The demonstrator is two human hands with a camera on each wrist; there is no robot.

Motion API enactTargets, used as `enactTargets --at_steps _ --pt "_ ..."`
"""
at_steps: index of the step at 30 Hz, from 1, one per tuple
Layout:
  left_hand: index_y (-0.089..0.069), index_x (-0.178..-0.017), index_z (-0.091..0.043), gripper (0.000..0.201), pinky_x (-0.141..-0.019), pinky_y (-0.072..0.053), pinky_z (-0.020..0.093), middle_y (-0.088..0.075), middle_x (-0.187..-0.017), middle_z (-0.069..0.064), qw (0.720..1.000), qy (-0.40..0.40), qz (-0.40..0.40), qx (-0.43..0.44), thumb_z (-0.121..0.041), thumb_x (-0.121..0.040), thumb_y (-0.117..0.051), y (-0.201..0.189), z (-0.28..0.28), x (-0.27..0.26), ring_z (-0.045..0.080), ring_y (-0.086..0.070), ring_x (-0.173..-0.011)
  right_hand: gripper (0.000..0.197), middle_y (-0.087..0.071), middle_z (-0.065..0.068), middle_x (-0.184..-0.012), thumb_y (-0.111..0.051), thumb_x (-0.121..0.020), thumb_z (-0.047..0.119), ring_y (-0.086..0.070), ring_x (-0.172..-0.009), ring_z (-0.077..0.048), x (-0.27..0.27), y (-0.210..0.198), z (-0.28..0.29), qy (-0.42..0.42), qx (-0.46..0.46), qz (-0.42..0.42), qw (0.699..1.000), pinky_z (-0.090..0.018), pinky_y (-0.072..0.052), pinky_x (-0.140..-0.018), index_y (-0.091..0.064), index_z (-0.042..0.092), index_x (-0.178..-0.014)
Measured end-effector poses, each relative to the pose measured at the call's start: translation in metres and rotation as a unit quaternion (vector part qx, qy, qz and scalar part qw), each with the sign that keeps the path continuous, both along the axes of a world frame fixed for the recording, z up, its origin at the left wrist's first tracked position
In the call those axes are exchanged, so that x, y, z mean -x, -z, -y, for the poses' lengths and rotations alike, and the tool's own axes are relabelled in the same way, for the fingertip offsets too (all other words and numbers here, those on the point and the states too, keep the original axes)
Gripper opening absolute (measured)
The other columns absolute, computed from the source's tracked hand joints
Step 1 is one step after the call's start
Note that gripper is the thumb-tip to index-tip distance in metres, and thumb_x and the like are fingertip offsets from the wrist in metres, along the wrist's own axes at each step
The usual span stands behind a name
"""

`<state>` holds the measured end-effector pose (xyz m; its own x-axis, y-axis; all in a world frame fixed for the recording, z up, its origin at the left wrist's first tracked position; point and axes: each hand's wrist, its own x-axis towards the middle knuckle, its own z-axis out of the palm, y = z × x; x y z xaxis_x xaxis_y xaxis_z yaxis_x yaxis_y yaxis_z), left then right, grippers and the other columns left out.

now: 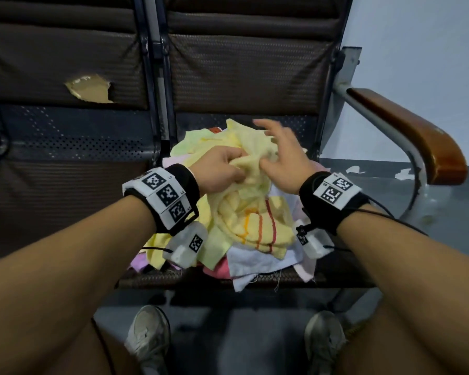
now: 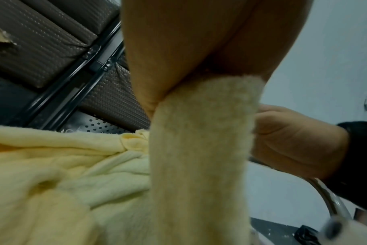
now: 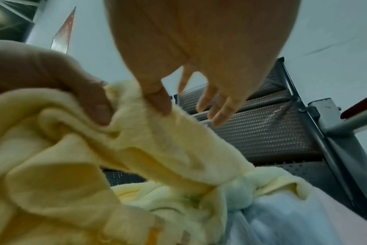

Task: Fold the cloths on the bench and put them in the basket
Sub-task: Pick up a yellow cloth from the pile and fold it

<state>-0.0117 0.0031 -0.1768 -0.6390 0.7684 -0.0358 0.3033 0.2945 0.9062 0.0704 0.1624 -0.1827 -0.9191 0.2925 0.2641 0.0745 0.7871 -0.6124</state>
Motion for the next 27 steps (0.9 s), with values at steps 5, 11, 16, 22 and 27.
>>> enactTargets --at_steps 5,11,16,22,27 --pt "-0.061 -0.069 -0.022 0.026 -0.058 -0.042 0.023 -0.058 -0.068 -0.006 0.991 -0.071 -0.104 0.033 0.002 -0.078 -0.066 0.007 0.016 0.007 0.012 -0.054 -0.068 0.027 -0.067 -0.008 -0.116 -0.069 -0.085 0.029 -0.054 -0.118 -0.03 0.005 0.011 -0.006 -0.05 -0.14 0.089 0.985 -0.035 -0.037 -0.104 -0.072 0.014 -0.107" --pt "-0.058 -0.057 -0.016 0.031 -0.052 -0.036 0.026 -0.054 -0.058 -0.001 0.961 -0.231 -0.12 0.09 -0.029 -0.084 -0.061 0.006 0.028 0.029 0.021 -0.053 -0.063 0.02 -0.068 0.0 -0.107 -0.078 -0.074 0.027 -0.055 -0.101 -0.022 0.0 -0.011 -0.012 0.006 -0.155 -0.062 0.986 -0.029 -0.039 -0.086 -0.073 0.013 -0.088" --pt "-0.06 -0.111 -0.004 0.028 -0.062 -0.058 0.039 -0.066 -0.097 0.016 0.921 -0.346 0.172 -0.054 -0.014 -0.095 -0.041 -0.007 0.028 0.035 0.035 -0.066 -0.087 0.023 -0.052 0.01 -0.06 -0.069 -0.078 0.025 -0.05 -0.06 -0.007 -0.015 -0.01 -0.006 -0.068 -0.081 0.015 0.994 -0.03 -0.039 -0.063 -0.051 0.03 -0.066" --pt "-0.067 -0.101 -0.008 0.024 -0.048 -0.054 0.023 -0.07 -0.07 0.005 0.898 -0.307 0.283 -0.137 0.0 -0.096 -0.046 -0.008 0.026 0.035 0.015 -0.064 -0.059 0.038 -0.057 -0.003 -0.06 -0.064 -0.088 0.047 -0.055 -0.064 -0.022 -0.019 -0.009 -0.012 0.0 -0.227 0.114 0.967 -0.033 -0.037 -0.052 -0.061 0.016 -0.067" --pt "-0.069 -0.113 -0.009 0.031 -0.064 -0.059 0.027 -0.077 -0.101 0.009 0.952 -0.173 0.245 -0.059 -0.004 -0.083 -0.075 0.0 0.023 0.031 0.017 -0.075 -0.084 0.021 -0.058 -0.004 -0.084 -0.062 -0.093 0.027 -0.053 -0.081 -0.013 -0.026 -0.006 -0.004 -0.05 -0.095 0.087 0.99 -0.033 -0.039 -0.072 -0.064 0.008 -0.086"
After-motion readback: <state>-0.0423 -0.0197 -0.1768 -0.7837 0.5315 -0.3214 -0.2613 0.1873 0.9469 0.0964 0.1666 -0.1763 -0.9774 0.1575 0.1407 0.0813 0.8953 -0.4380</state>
